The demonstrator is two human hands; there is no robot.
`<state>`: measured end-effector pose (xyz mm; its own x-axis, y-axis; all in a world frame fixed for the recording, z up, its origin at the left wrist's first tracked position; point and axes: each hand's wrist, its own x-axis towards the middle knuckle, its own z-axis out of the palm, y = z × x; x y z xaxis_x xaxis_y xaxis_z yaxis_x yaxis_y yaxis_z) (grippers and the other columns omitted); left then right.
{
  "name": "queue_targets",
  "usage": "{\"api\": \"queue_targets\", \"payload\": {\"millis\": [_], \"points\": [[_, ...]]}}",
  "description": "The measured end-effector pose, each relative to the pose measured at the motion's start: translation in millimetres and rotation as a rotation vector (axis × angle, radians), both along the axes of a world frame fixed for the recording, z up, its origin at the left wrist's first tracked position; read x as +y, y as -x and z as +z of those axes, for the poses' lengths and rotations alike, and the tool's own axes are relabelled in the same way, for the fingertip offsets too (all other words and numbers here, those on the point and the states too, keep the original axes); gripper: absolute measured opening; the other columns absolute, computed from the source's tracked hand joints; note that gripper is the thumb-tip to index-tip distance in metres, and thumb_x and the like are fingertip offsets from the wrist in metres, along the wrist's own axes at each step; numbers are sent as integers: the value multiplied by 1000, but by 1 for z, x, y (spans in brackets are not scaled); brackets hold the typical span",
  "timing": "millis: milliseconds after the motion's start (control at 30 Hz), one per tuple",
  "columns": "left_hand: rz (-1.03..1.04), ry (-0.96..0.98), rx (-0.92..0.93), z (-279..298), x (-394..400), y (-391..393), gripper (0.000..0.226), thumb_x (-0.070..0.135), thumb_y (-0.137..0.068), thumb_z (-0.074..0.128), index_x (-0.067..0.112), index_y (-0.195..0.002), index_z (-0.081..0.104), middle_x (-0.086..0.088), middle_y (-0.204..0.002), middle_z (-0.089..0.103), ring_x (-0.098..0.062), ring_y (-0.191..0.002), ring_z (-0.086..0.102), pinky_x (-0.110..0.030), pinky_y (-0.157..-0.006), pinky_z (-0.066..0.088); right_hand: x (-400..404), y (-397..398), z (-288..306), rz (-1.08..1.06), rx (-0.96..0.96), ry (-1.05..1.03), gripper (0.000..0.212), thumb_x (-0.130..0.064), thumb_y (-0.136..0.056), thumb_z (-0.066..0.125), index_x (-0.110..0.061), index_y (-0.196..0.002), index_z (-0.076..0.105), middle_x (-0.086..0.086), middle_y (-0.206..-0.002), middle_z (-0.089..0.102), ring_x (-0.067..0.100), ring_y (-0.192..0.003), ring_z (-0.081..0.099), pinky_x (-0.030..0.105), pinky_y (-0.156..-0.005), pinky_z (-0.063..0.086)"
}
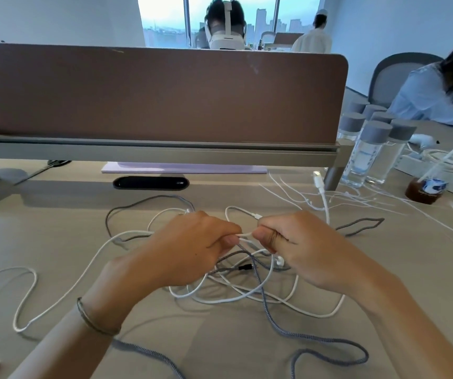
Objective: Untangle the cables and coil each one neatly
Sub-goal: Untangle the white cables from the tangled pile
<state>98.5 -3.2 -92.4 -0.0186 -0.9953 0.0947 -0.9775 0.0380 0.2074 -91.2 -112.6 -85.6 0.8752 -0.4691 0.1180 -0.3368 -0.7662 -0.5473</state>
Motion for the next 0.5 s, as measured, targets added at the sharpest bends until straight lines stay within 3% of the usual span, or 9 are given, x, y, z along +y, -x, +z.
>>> {"api": "queue_targets", "payload": {"millis": [200, 300, 400, 500], "points": [[143, -8, 35, 7, 6, -39, 36, 30, -104, 45, 24, -68, 45, 9, -62, 51, -8, -62, 49, -31, -61, 36, -19, 16, 6, -32, 18, 42, 46, -49, -102, 43, -24, -63, 45, -5, -55, 45, 9, -52, 39, 28, -56, 33], [119, -46, 116, 12, 10, -41, 27, 31, -103, 47, 30, -81, 63, 14, -65, 58, -5, -66, 54, -24, -62, 41, -23, 20, 9, -53, 7, 72, 47, -48, -101, 45, -22, -61, 44, -3, -53, 44, 10, -51, 37, 28, -55, 32], [29, -63, 242, 9, 7, -17, 18, 47, -101, 47, 39, -103, 63, 18, -71, 64, -3, -66, 59, -21, -62, 44, -11, 12, 8, -34, 35, 86, 46, -42, -102, 51, -26, -59, 45, -5, -53, 46, 12, -52, 41, 31, -55, 33], [-56, -47, 207, -3, -1, 10, 24, 41, -104, 42, 35, -96, 64, 20, -64, 56, -2, -65, 52, -24, -64, 40, 3, 1, 2, 27, 96, 126, 38, -44, -102, 50, -39, -65, 56, -9, -57, 51, 11, -58, 47, 30, -58, 36]]}}
